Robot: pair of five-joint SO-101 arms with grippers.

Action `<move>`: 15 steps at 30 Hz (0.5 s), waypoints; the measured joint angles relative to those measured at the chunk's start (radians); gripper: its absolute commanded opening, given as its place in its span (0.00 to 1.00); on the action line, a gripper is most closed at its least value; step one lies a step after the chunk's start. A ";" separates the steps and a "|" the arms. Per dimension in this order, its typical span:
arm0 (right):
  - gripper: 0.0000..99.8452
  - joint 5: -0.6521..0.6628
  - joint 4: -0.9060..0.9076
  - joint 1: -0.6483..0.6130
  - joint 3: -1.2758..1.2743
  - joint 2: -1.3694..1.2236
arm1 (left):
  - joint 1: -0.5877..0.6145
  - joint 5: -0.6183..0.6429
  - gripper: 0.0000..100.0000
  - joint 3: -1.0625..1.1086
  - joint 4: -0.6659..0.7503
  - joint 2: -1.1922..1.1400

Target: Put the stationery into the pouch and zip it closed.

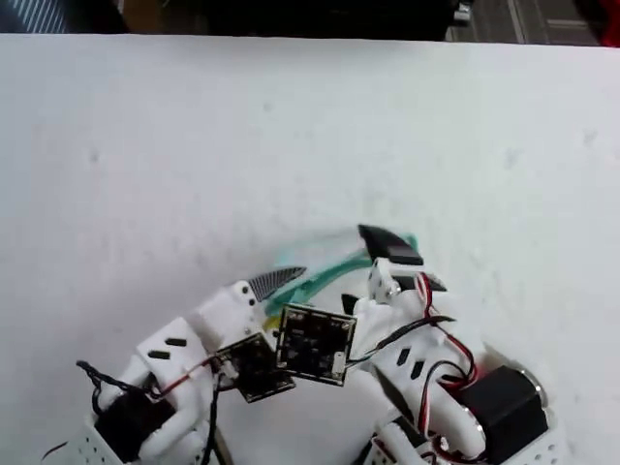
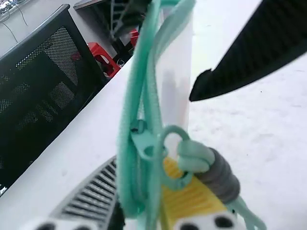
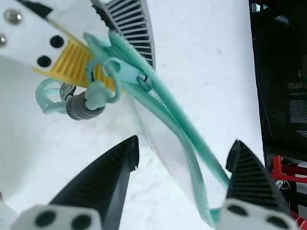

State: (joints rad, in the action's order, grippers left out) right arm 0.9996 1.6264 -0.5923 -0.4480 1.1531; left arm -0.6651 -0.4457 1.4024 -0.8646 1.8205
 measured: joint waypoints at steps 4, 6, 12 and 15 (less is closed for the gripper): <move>0.20 -0.028 -0.057 0.028 0.080 -0.002 | 0.002 0.000 0.02 0.000 0.021 0.000; 0.16 -0.083 -0.101 0.074 0.161 -0.005 | 0.003 0.000 0.02 0.000 0.038 0.000; 0.17 -0.307 -0.144 0.226 0.385 0.009 | 0.005 0.051 0.02 0.000 0.057 0.000; 0.18 -0.385 -0.138 0.269 0.405 0.009 | 0.043 0.126 0.02 0.000 0.094 0.000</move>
State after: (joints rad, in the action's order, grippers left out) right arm 0.6145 1.4883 -0.3237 -0.0430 1.1623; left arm -0.6222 -0.3199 1.4024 -0.7710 1.8205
